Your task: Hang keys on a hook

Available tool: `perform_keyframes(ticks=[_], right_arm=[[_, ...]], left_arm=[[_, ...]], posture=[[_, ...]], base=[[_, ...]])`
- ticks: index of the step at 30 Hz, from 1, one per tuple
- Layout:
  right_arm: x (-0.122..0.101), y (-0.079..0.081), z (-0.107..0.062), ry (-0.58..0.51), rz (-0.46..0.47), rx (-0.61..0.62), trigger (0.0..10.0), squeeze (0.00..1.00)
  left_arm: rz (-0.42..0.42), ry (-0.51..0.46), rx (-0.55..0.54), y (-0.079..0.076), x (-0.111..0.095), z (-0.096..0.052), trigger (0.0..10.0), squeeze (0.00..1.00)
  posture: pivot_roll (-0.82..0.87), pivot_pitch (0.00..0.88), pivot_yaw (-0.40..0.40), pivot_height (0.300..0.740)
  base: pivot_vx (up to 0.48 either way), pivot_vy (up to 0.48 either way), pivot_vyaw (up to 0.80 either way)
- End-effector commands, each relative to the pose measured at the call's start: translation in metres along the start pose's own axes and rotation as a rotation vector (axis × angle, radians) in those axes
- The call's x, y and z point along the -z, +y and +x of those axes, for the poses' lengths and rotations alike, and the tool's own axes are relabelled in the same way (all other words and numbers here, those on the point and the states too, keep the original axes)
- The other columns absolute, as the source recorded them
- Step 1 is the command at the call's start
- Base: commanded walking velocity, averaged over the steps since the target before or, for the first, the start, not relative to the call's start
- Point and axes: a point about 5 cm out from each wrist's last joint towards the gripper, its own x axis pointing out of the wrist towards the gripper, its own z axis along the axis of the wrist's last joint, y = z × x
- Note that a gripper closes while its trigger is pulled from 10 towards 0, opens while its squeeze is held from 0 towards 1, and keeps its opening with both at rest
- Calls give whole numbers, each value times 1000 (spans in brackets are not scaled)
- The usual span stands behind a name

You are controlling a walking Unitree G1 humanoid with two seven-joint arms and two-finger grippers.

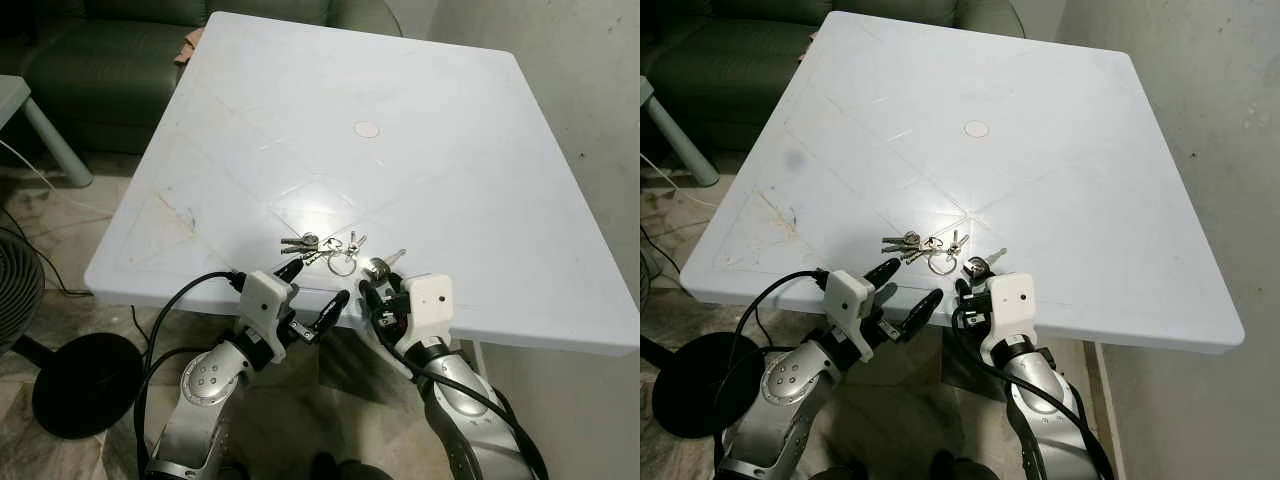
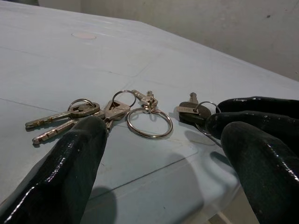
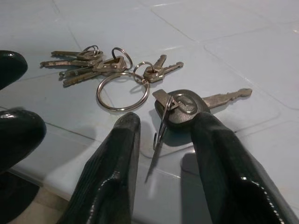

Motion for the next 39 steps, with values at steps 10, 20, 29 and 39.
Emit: perform_keyframes(ticks=[10, 20, 29, 39], right_arm=[[-3, 3, -1, 3, -19, 1, 627, 0], [0, 7, -3, 27, -36, -4, 0, 0], [2, 6, -3, 37, -76, 19, 0, 0], [-15, -16, 0, -108, -20, 111, 0, 0]], left_arm=[[10, -1, -8, 0, -1, 0, 10000, 0], [11, -4, -18, 1, -2, 0, 10000, 0], [14, -10, -25, 3, -3, 0, 10000, 0], [-13, -63, -101, 19, -16, 10, 10000, 0]], posture=[[7, 222, -106, 740], [7, 226, -109, 740], [5, 228, -108, 740], [3, 195, -97, 740]], base=[[0, 0, 0], [0, 0, 0], [0, 0, 0], [0, 0, 0]])
